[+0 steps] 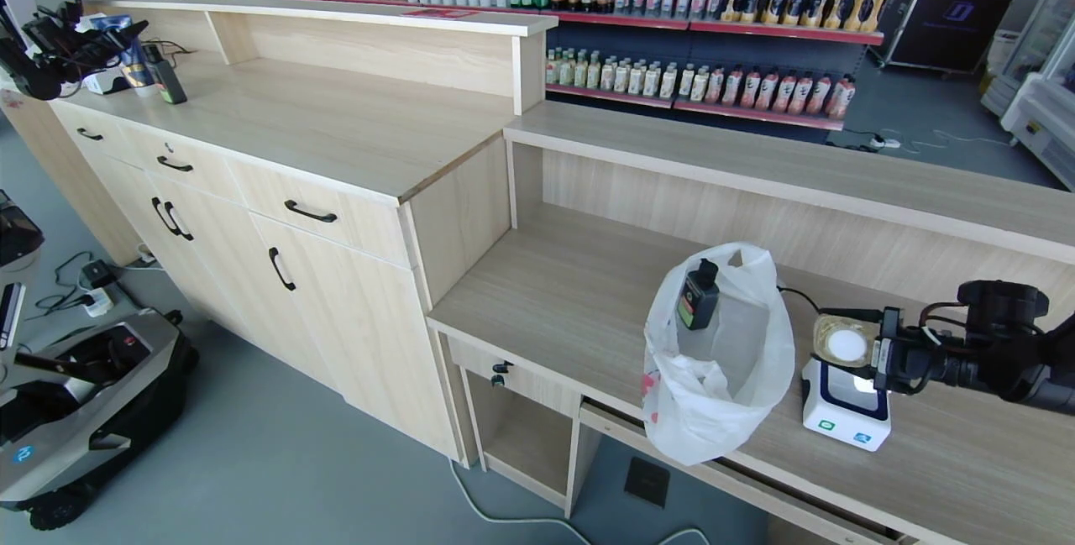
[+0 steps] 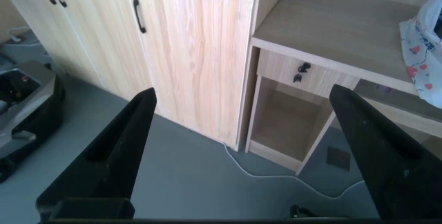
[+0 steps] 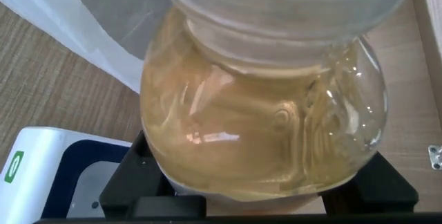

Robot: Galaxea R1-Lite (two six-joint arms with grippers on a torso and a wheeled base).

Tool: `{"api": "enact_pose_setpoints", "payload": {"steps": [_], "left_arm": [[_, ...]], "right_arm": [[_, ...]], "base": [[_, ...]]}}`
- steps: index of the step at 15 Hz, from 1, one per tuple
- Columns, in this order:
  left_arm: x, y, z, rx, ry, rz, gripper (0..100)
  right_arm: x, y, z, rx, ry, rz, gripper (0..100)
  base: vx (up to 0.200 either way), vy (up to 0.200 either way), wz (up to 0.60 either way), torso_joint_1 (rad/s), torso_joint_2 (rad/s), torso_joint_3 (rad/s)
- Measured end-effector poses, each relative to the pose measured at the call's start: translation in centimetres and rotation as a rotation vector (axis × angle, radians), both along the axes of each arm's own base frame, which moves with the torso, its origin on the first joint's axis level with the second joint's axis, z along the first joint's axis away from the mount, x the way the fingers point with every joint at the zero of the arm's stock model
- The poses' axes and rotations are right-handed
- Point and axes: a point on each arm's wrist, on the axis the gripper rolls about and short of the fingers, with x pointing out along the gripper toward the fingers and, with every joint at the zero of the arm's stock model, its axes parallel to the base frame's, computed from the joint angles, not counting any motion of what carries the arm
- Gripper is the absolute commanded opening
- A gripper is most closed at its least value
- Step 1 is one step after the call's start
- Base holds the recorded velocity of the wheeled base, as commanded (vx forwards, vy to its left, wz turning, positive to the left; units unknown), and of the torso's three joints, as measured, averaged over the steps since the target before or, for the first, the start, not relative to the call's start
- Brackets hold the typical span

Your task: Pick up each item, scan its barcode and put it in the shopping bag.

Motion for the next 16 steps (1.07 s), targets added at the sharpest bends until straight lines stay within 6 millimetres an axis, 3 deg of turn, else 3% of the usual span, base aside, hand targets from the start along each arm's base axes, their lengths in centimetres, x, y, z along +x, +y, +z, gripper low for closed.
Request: {"api": "enact_pose_setpoints", "payload": {"steps": [2,5,8,10,12,16], "left_arm": [[0.0,0.0,0.0,0.000,0.000,0.000,100],[0.0,0.0,0.0,0.000,0.000,0.000,100],[0.0,0.0,0.0,0.000,0.000,0.000,100],[0.0,0.0,0.0,0.000,0.000,0.000,100],[0.0,0.0,0.0,0.000,0.000,0.000,100],[0.0,0.0,0.0,0.000,0.000,0.000,100]], "right_arm": [[-0.2,0.2,2.5,0.107,0.061,-0.045,0],[-2.0,0.9,8.0,0.343,0.199,-0.171,0],[-4.9,2.0,12.9,0.575,0.281,-0.476,0],[-7.1,2.7,13.7,0.675,0.299,-0.671,0],[-8.8,4.1,13.7,0.772,0.345,-0.759,0],[-9.9,7.2,15.3,0.796,0.180,-0.697,0]], "base": [[0.000,0.000,0.00,0.000,0.00,0.000],[0.000,0.000,0.00,0.000,0.00,0.000],[0.000,0.000,0.00,0.000,0.00,0.000],[0.000,0.000,0.00,0.000,0.00,0.000],[0.000,0.000,0.00,0.000,0.00,0.000],[0.000,0.000,0.00,0.000,0.00,0.000]]}}
